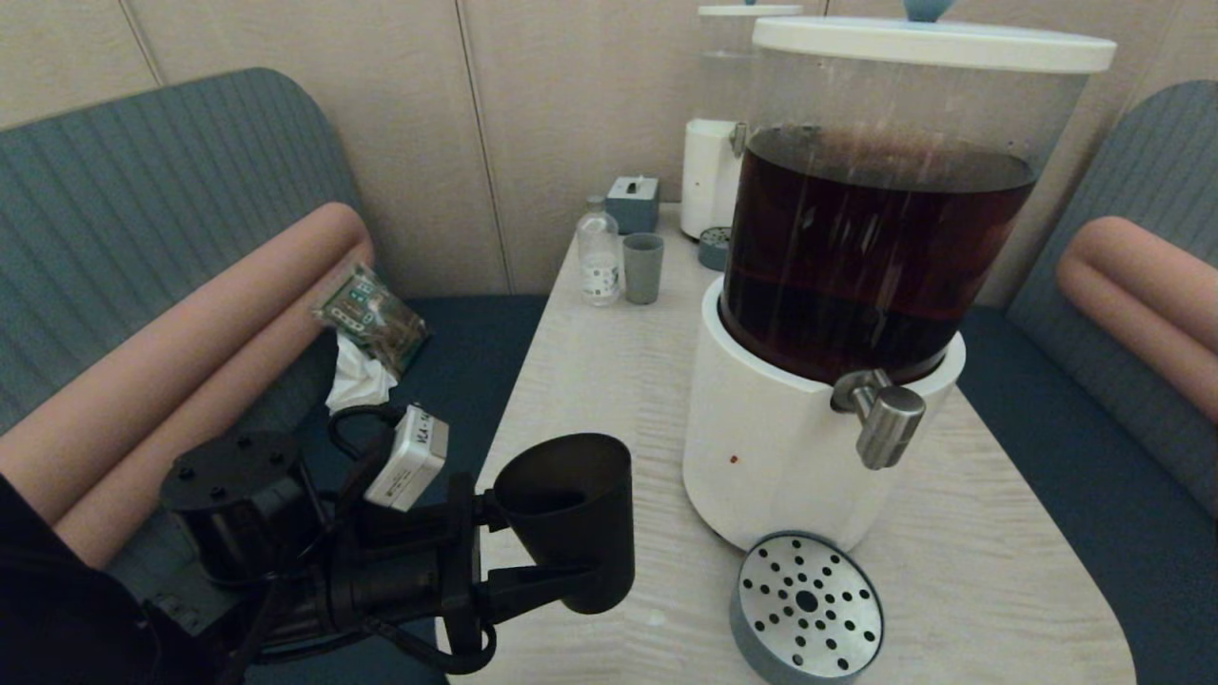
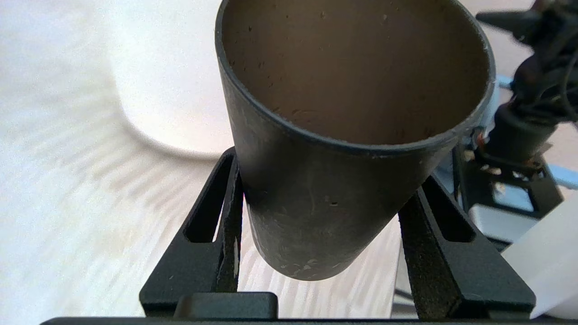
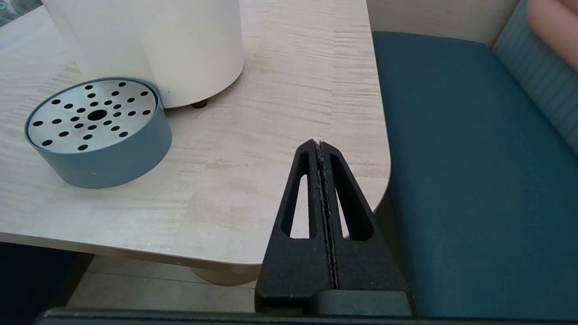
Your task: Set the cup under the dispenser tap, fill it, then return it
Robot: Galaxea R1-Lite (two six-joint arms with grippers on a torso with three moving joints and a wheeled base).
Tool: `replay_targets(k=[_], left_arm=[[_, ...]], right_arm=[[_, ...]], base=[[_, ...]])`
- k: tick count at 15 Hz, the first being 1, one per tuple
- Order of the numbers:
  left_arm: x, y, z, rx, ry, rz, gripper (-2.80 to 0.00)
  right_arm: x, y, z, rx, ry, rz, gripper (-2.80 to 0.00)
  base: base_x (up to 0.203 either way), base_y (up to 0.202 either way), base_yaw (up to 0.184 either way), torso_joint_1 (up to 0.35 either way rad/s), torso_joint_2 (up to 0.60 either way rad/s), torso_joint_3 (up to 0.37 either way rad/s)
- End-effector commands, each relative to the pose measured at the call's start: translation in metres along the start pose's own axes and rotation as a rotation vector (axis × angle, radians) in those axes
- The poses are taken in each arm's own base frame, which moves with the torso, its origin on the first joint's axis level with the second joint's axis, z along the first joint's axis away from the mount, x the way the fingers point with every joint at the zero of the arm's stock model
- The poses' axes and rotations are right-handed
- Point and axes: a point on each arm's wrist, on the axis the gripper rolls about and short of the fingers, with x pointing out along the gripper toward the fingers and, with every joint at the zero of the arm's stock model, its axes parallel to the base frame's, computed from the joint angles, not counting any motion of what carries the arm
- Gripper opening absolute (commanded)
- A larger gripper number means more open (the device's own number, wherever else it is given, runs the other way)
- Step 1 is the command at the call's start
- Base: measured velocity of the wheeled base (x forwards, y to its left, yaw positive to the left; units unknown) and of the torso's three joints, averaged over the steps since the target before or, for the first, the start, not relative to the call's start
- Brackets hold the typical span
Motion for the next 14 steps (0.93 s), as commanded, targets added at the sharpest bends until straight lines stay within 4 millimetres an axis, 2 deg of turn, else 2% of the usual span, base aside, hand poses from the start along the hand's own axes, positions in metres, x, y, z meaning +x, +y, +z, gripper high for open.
replay_targets(k=[1, 5, 9, 14], left_arm=[[0.008, -0.006, 0.006, 0.025, -0.022, -0.040, -2.80], [0.044, -0.013, 0.001, 0.013, -0.024, -0.116, -2.80], [0.081, -0.008, -0.009, 0.002, -0.029, -0.129, -2.80], [0.099, -0.007, -0.021, -0.019, -0.017, -0.139, -2.80]], right_arm=[[0.000, 0.000, -0.002, 0.000, 0.004, 0.000, -2.80], [0.000, 0.000, -0.002, 0.000, 0.002, 0.000, -2.80], [0.000, 0.000, -0.002, 0.000, 0.004, 0.000, -2.80], [0.000, 0.000, -0.002, 0.000, 0.002, 0.000, -2.80]], base=[[0.000, 0.000, 0.000, 0.000, 0.00, 0.000], [0.000, 0.000, 0.000, 0.000, 0.00, 0.000], [0.000, 0.000, 0.000, 0.000, 0.00, 0.000], [0.000, 0.000, 0.000, 0.000, 0.00, 0.000]])
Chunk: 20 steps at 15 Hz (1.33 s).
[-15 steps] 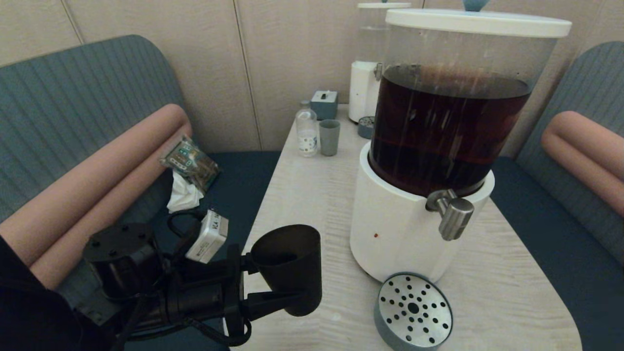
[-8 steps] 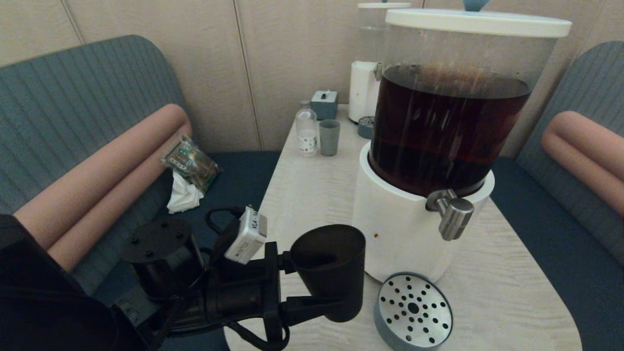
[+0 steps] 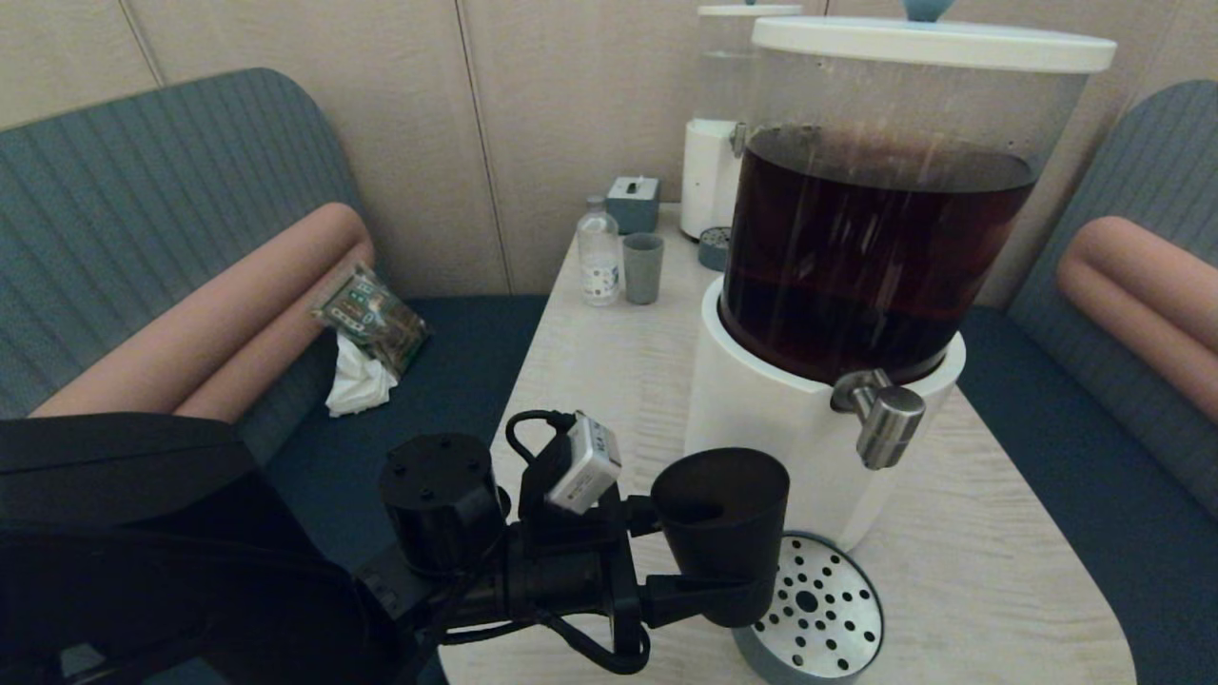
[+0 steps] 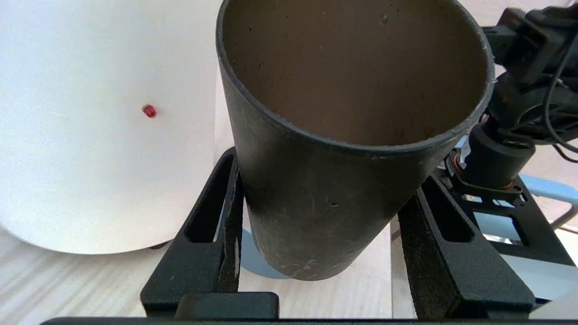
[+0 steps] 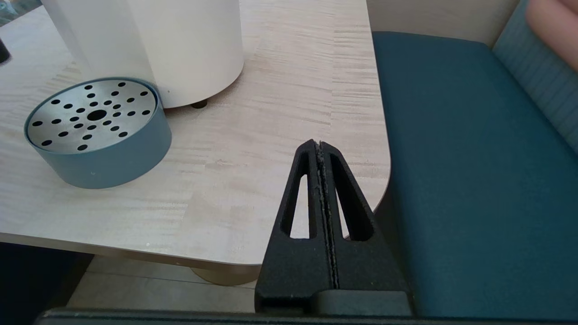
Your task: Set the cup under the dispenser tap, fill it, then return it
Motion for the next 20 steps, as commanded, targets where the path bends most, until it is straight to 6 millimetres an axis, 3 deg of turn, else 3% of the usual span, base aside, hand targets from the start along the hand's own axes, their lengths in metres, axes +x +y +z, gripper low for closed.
replay_targets(k=[1, 12, 15, 20], left_arm=[[0.003, 0.003, -0.007, -0.009, 0.008, -0.005, -2.80], [0.009, 0.000, -0.019, -0.042, 0.038, 0.015, -2.80], [0.017, -0.001, -0.028, -0.059, 0.051, 0.000, -2.80], [0.039, 0.013, -0.026, -0.021, 0.013, -0.009, -2.80]], right_arm=[[0.000, 0.000, -0.002, 0.000, 0.004, 0.000, -2.80], [0.000, 0.000, -0.002, 0.000, 0.002, 0.000, -2.80], [0.000, 0.000, -0.002, 0.000, 0.003, 0.000, -2.80], [0.000, 0.000, -0.002, 0.000, 0.004, 0.000, -2.80]], base=[[0.000, 0.000, 0.000, 0.000, 0.00, 0.000], [0.000, 0.000, 0.000, 0.000, 0.00, 0.000], [0.000, 0.000, 0.000, 0.000, 0.00, 0.000], [0.000, 0.000, 0.000, 0.000, 0.00, 0.000]])
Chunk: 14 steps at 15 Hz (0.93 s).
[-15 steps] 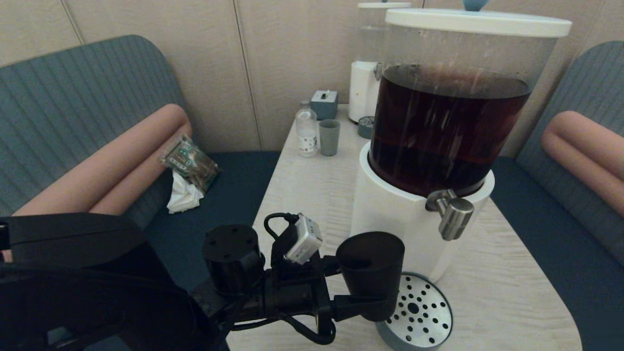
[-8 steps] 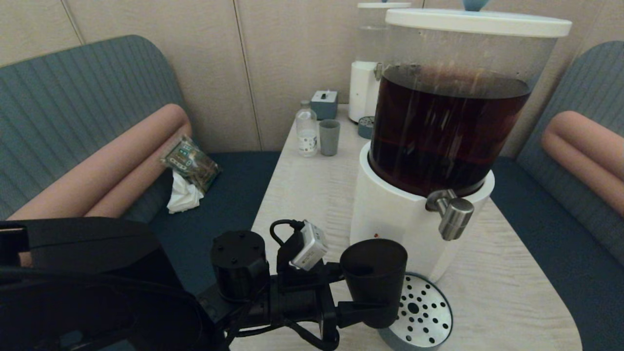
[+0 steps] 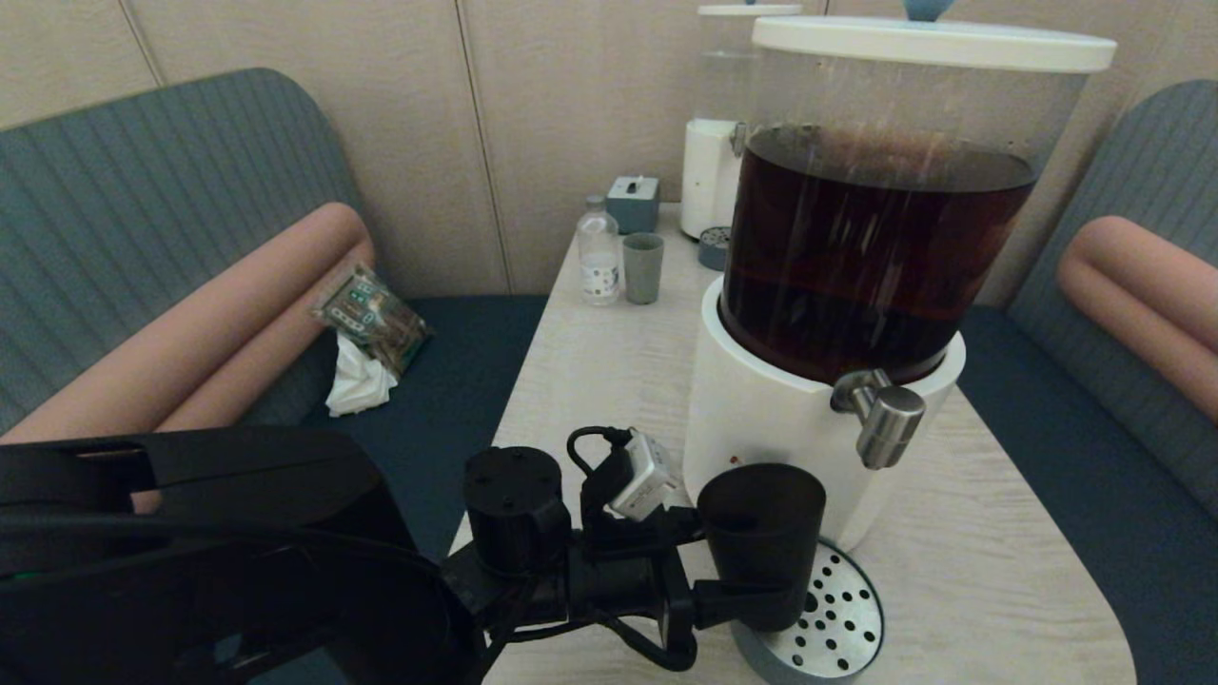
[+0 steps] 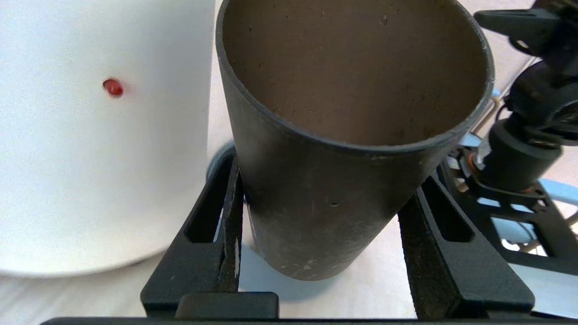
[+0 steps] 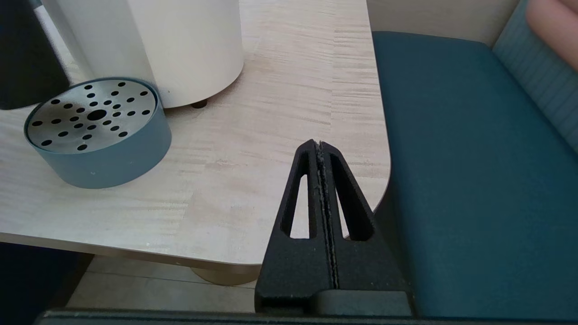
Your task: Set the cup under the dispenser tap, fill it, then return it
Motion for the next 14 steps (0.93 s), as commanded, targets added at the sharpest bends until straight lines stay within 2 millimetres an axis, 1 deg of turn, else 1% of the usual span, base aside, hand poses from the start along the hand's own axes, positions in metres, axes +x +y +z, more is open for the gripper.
replay_targets(k=[1, 6, 11, 14], left_arm=[[0.008, 0.006, -0.003, 0.007, -0.004, -0.005, -2.80], [0.022, 0.018, -0.013, 0.025, 0.009, -0.008, -2.80], [0.032, 0.020, -0.014, 0.038, -0.004, -0.020, -2.80], [0.033, 0.020, -0.020, 0.031, 0.007, -0.024, -2.80]], right_arm=[[0.000, 0.000, -0.002, 0.000, 0.002, 0.000, -2.80], [0.000, 0.000, -0.002, 0.000, 0.004, 0.000, -2.80], [0.000, 0.000, -0.002, 0.000, 0.003, 0.000, -2.80], [0.000, 0.000, -0.002, 0.000, 0.002, 0.000, -2.80]], base=[[0.000, 0.000, 0.000, 0.000, 0.00, 0.000], [0.000, 0.000, 0.000, 0.000, 0.00, 0.000], [0.000, 0.000, 0.000, 0.000, 0.00, 0.000], [0.000, 0.000, 0.000, 0.000, 0.00, 0.000]])
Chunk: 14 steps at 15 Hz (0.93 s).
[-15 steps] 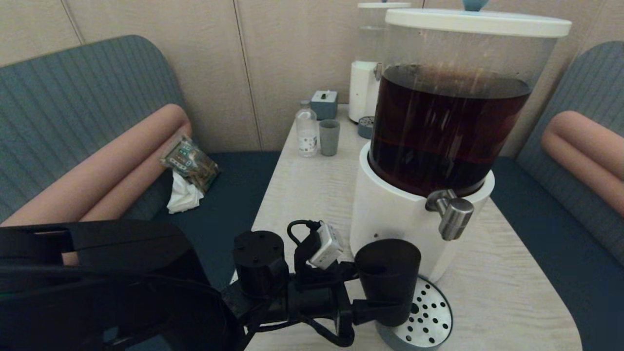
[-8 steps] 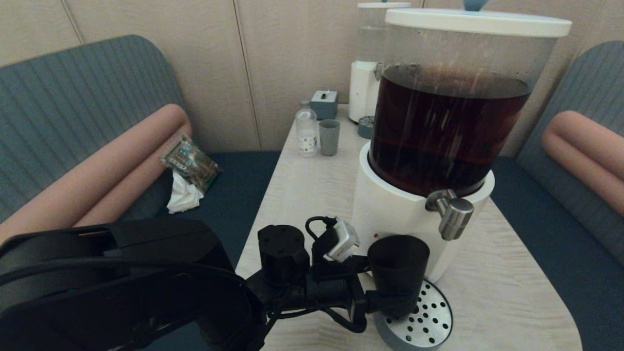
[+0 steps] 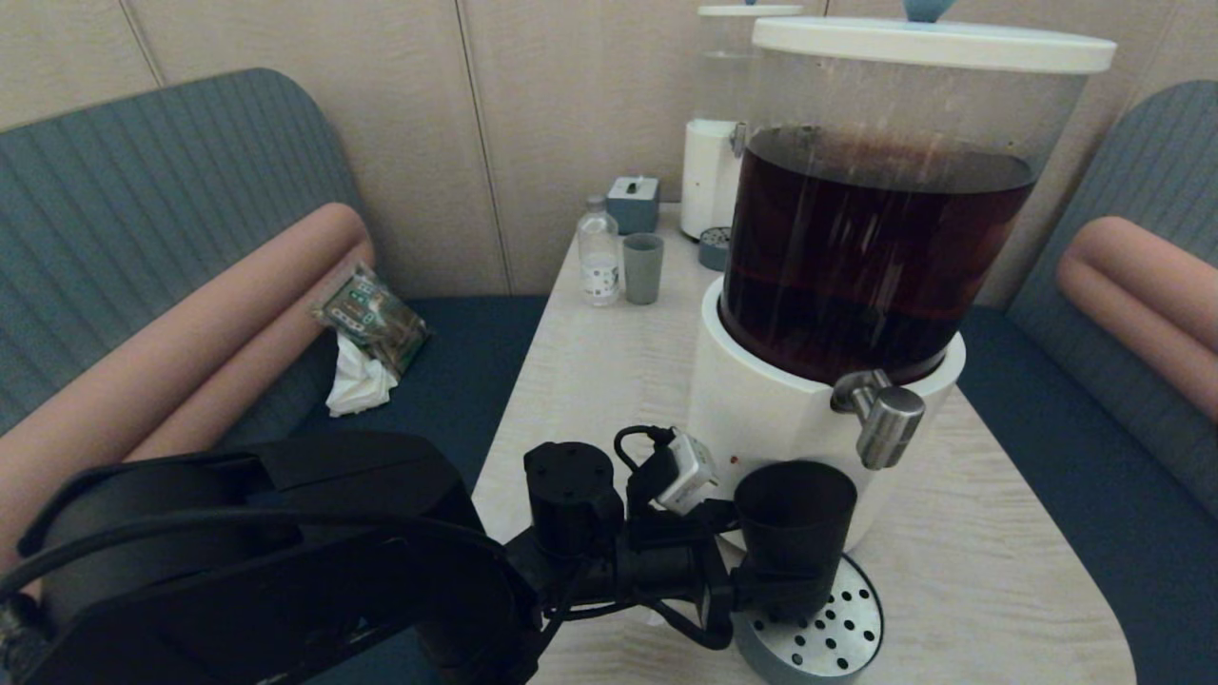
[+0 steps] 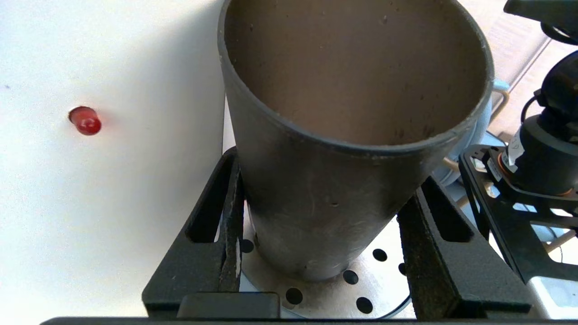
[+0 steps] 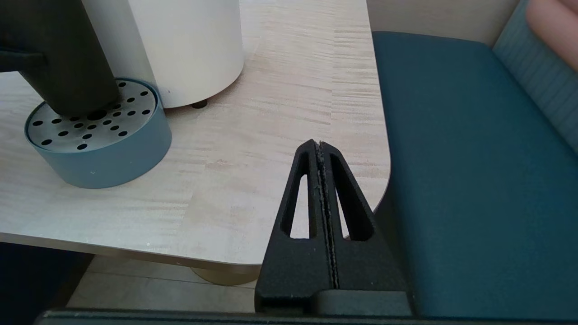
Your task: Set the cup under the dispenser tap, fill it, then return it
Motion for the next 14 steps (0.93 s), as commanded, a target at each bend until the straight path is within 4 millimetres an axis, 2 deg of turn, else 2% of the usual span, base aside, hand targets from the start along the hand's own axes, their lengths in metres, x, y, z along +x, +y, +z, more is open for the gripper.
replay_targets(k=[1, 14], left_arm=[[0.0020, -0.0011, -0.0045, -0.006, 0.006, -0.008, -2.80], [0.0095, -0.0051, -0.0079, -0.011, 0.007, -0.027, -2.80]], right_arm=[[0.0002, 0.0000, -0.0017, 0.000, 0.002, 0.000, -2.80], [0.0002, 0.0000, -0.0017, 0.000, 0.002, 0.000, -2.80]], base=[[0.000, 0.000, 0.000, 0.000, 0.00, 0.000], [0.000, 0.000, 0.000, 0.000, 0.00, 0.000]])
